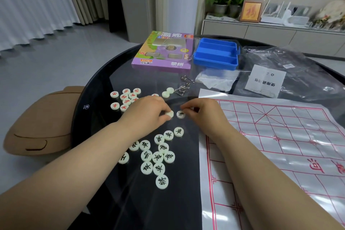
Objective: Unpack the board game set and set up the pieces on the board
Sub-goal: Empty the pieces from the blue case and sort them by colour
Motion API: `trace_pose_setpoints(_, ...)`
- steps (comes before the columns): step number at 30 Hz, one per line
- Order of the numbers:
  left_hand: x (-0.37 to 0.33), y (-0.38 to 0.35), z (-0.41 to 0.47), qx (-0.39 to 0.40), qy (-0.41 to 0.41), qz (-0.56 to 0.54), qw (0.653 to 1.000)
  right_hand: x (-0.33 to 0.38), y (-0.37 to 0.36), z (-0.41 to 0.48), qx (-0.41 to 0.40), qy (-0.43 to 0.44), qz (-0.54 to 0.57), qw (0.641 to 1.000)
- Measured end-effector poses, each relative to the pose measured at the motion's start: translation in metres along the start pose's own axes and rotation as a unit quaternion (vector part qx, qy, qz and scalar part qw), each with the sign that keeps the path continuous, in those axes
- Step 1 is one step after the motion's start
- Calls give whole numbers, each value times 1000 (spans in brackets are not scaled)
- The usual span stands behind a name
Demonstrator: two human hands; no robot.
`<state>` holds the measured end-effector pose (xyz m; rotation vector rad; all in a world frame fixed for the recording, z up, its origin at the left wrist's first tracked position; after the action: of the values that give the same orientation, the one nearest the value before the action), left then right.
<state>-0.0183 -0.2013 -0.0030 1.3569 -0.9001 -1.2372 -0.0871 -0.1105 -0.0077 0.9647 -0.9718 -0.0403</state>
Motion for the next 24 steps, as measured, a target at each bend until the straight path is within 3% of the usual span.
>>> trace_pose_setpoints(10, -7, 4, 9, -15, 4, 138, 990, 8, -8, -1, 55, 60, -24, 996)
trace_pose_setpoints(24, 5, 8, 12, 52, 39, -5, 998, 6, -15, 1, 69, 67, -66, 993)
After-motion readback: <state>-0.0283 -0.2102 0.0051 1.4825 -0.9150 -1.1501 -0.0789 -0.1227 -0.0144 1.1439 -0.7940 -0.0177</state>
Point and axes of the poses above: each hand's wrist, its own z-axis towards the middle knuckle, its own y-axis out of the back of the hand, x = y × z, the point moved 8 cm from there along z, towards the middle knuckle, and after that the axes turned 1 degree about z, right-handed, at the moved point
